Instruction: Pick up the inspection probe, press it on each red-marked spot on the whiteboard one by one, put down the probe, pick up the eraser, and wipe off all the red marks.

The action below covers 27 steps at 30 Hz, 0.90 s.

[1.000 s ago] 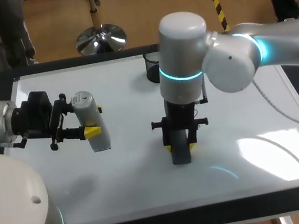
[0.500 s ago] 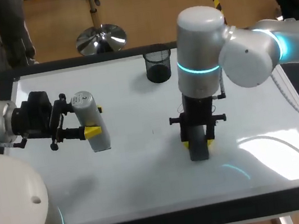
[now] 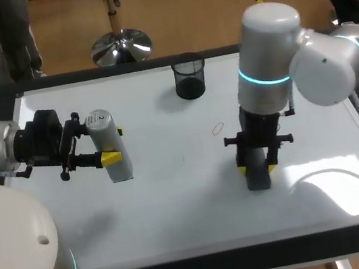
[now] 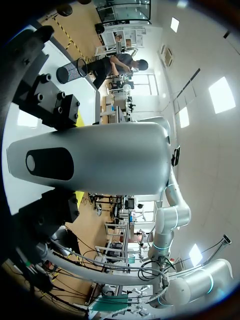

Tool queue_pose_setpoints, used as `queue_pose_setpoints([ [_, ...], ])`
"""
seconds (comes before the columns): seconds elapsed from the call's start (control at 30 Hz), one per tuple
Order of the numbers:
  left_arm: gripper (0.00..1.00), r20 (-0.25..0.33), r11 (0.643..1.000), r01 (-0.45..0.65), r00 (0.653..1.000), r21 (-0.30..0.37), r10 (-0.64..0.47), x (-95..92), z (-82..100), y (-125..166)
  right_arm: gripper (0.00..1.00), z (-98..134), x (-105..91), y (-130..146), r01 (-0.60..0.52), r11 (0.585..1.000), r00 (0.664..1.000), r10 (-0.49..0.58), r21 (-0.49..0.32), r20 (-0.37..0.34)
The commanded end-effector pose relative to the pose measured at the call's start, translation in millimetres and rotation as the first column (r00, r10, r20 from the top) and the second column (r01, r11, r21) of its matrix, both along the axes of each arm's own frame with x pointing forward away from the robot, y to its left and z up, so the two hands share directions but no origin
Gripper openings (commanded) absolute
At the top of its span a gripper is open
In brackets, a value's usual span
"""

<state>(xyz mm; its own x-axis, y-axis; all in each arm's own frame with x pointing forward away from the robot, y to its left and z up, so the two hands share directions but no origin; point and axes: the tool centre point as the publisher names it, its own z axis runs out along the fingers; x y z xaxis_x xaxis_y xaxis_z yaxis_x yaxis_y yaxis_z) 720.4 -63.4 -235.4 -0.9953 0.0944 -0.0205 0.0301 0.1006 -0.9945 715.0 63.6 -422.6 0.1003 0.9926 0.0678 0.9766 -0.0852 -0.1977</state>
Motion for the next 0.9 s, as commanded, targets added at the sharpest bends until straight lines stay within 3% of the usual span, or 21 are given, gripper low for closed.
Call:
queue_pose_setpoints([
  [0.03,0.0,0.002,1.0,0.0,1.0,-0.002,0.0,-0.1,0.4,0.1,0.0,17.1,-8.7,-26.7,0.002,1.0,1.0,-0.003,0.019,0.023],
  [0.43,0.0,0.002,1.0,0.0,1.0,-0.002,0.0,-0.1,0.4,0.1,0.0,46.9,-7.9,-36.7,-0.015,1.0,0.996,0.015,0.005,0.083],
  [0.9,0.0,0.002,1.0,0.0,1.0,-0.002,0.0,-0.1,0.4,0.1,0.0,73.5,0.7,-45.7,-0.031,1.0,0.994,0.031,-0.005,0.103],
])
